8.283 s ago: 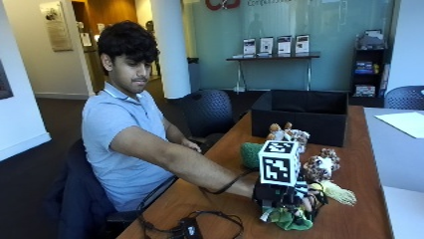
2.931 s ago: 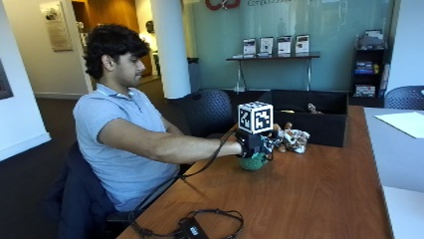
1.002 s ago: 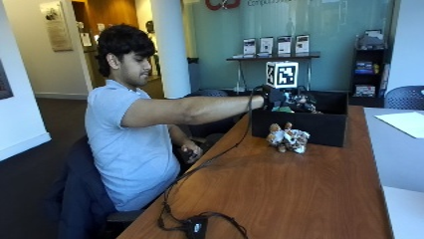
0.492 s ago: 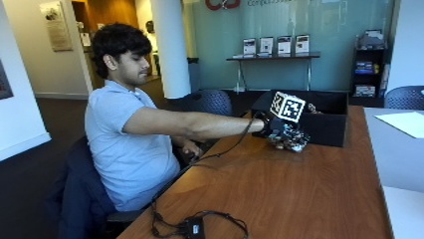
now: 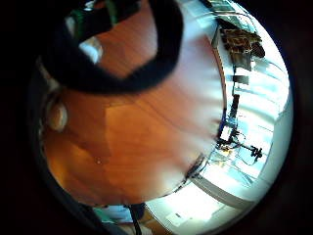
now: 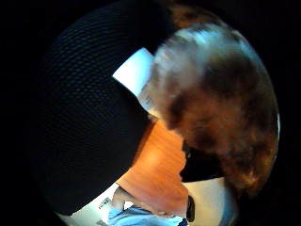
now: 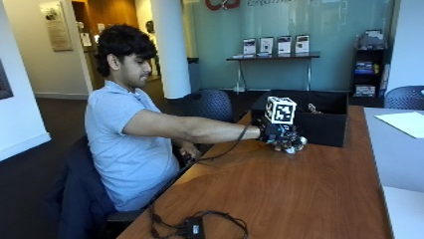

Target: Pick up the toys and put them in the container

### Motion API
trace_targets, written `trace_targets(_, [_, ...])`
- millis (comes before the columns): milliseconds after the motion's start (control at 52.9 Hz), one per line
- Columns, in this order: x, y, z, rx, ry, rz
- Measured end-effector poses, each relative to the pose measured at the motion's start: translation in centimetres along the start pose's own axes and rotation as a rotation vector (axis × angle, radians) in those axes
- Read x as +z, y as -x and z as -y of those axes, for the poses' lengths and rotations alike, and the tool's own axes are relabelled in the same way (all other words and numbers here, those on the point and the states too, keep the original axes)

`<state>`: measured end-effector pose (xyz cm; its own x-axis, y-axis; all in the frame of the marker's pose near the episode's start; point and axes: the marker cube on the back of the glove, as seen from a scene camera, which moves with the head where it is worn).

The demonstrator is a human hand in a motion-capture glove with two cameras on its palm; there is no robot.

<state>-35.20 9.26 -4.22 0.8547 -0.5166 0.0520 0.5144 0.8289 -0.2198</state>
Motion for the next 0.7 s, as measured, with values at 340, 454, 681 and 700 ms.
trace_targets(340, [-2.2,-0.7,0.4,0.001,-0.231,0.067])
trace_targets(454, [-5.8,-2.1,0.0,0.048,-0.279,0.099])
trace_targets(681, [-14.3,-3.3,-0.4,0.184,-0.393,-0.021])
trace_targets(700, [-15.0,-2.9,-0.4,0.162,-0.405,-0.009])
